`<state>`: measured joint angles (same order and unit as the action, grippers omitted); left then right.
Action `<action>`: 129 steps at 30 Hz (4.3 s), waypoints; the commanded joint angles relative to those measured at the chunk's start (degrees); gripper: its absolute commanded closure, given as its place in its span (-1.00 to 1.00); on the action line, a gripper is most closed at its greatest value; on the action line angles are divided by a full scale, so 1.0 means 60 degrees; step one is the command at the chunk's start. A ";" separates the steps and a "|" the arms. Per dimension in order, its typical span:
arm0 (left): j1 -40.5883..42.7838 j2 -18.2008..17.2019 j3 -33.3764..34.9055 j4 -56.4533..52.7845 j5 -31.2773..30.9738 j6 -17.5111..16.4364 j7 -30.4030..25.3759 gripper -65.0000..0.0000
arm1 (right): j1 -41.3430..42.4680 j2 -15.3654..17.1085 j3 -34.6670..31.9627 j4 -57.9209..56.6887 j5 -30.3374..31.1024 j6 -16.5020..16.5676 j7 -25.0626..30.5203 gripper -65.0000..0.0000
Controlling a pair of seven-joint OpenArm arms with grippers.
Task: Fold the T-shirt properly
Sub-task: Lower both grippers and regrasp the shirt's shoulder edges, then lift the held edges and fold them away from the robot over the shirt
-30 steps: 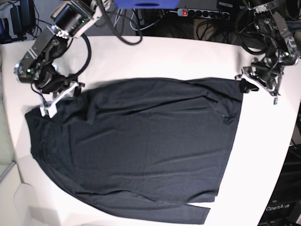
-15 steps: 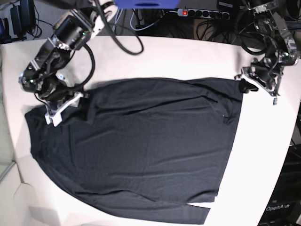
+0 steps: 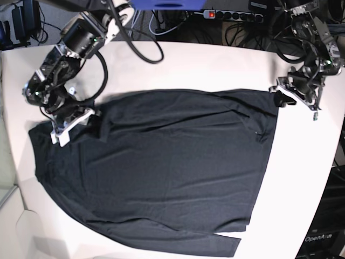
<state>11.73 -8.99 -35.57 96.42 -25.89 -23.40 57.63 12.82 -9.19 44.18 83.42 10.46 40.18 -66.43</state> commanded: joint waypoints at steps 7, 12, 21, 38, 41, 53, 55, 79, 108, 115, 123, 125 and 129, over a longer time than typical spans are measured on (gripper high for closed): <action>-0.0203 -0.0105 -0.0013 0.0069 -0.0103 -0.0020 -0.0176 0.27 | 0.0450 0.0032 -0.0089 -0.1236 0.0110 -0.0031 0.0398 0.94; -0.0203 -0.0135 0.0002 0.0084 -0.0073 -0.0020 -0.0176 0.27 | 0.0450 0.0032 -0.0104 -0.1251 0.0110 -0.0031 0.0398 1.00; 0.0207 -0.0179 0.2390 0.0464 0.2461 0.0010 -0.1890 0.28 | 0.0347 0.0059 -0.0119 -0.1265 0.0081 -0.0031 0.0574 1.00; 0.0383 0.1624 -0.0423 0.1080 0.4176 -0.2335 -0.2505 0.08 | 0.0347 0.0118 -0.0119 -0.1280 0.0066 -0.0031 0.0560 1.00; 0.0265 0.1843 -0.0950 0.0904 0.4190 -0.2767 -0.2491 -0.21 | 0.0347 0.0206 -0.0133 -0.1280 0.0066 -0.0031 0.0560 1.00; -0.0203 0.2195 -0.2064 -0.0752 0.4176 -0.2767 -0.2593 -0.32 | 0.0142 0.0264 -0.0133 -0.1280 0.0066 -0.0031 0.0545 0.99; -0.0218 0.2195 -0.2035 -0.0854 0.4176 -0.2767 -0.2593 -0.32 | 0.0142 0.0264 -0.0133 -0.1280 0.0066 -0.0031 0.0530 0.99; -0.0936 0.2649 -0.2064 -0.1880 0.4161 -0.2767 -0.2579 -0.26 | -0.0063 0.0396 -0.0133 -0.1280 0.0066 -0.0031 0.0530 0.99; -0.2416 0.2327 -0.2064 -0.1777 0.4205 -0.2767 -0.1245 1.00 | 0.0054 0.0660 -0.0631 -0.0445 0.0096 -0.0031 0.0516 1.00; -0.2812 0.2312 -0.2064 -0.1733 0.4205 -0.2767 -0.0996 1.00 | 0.0025 0.0704 -0.1100 0.0317 0.0081 -0.0031 0.0501 1.00; -0.2929 0.2385 -0.2035 -0.0884 0.4190 -0.2767 -0.0864 1.00 | 0.0069 0.0807 -0.1467 0.0317 0.0096 -0.0031 0.0516 1.00; -0.3192 0.2356 -0.2064 -0.0884 0.4190 -0.2767 -0.0513 1.00 | 0.0186 0.0807 -0.1496 0.0317 0.0096 -0.0031 0.0516 1.00; -0.3500 0.2312 -0.2079 -0.0884 0.4190 -0.2767 -0.0073 1.00 | 0.0303 0.0807 -0.1496 0.0317 0.0096 -0.0031 0.0516 1.00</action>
<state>-8.56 5.39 -48.16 90.08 -0.27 -39.92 57.65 13.32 -4.78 35.38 84.38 10.31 40.21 -64.40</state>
